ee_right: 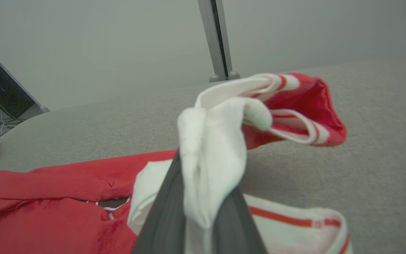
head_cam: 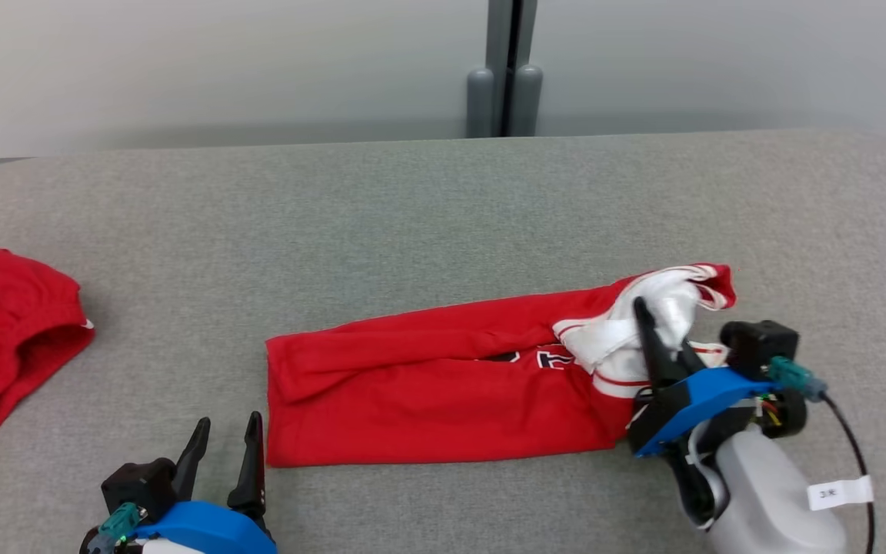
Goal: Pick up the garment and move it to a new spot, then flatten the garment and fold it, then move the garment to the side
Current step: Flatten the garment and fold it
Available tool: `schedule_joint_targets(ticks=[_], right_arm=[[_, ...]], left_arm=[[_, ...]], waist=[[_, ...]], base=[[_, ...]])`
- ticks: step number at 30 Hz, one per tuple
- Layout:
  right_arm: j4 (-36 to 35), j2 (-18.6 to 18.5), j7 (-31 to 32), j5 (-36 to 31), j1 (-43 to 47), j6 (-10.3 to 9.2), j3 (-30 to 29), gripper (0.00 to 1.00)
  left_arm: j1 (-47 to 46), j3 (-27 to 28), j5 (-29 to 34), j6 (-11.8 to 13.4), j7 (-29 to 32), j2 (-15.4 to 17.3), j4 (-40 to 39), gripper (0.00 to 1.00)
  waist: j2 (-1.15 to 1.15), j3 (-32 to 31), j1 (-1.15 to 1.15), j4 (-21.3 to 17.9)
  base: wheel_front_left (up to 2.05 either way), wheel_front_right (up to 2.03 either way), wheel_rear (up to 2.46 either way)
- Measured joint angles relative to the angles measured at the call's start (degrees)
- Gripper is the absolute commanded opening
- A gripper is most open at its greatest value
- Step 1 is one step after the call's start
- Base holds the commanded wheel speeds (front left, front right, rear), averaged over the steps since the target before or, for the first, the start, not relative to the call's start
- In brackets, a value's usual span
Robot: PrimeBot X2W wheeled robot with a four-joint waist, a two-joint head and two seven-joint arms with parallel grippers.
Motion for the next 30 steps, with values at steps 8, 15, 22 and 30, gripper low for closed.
schedule_joint_targets(ticks=[8, 15, 22, 30], right_arm=[[-5.67, 0.34, 1.79, 11.48, 0.24, 0.00, 16.83, 0.00], [-4.46, 0.35, 2.05, 17.50, -2.47, 0.00, 25.05, 0.00], [3.77, 0.38, 1.70, 22.61, -7.65, 0.00, 31.36, 1.00], [7.79, 0.49, 0.02, 19.91, -10.78, 0.00, 26.89, 1.00]], left_arm=[[0.02, -2.00, 0.02, 0.00, 0.00, -0.05, 1.52, 1.00], [-0.18, -3.89, 0.03, 0.00, 0.00, -0.34, 2.37, 1.00], [-1.24, -6.41, -0.51, 0.00, 0.00, -0.59, 3.50, 1.00], [-1.19, -3.71, -0.66, 0.00, 0.00, 0.18, 3.34, 1.00]], waist=[[0.00, -1.10, 0.00, 5.15], [0.00, -1.69, 0.00, 10.64], [-0.01, -1.37, 0.00, 17.41], [-0.01, -0.65, 0.00, 16.20]], base=[[0.00, 0.00, 0.00], [0.00, 0.00, 0.00], [0.00, 0.00, 0.00], [0.00, 0.00, 0.00]])
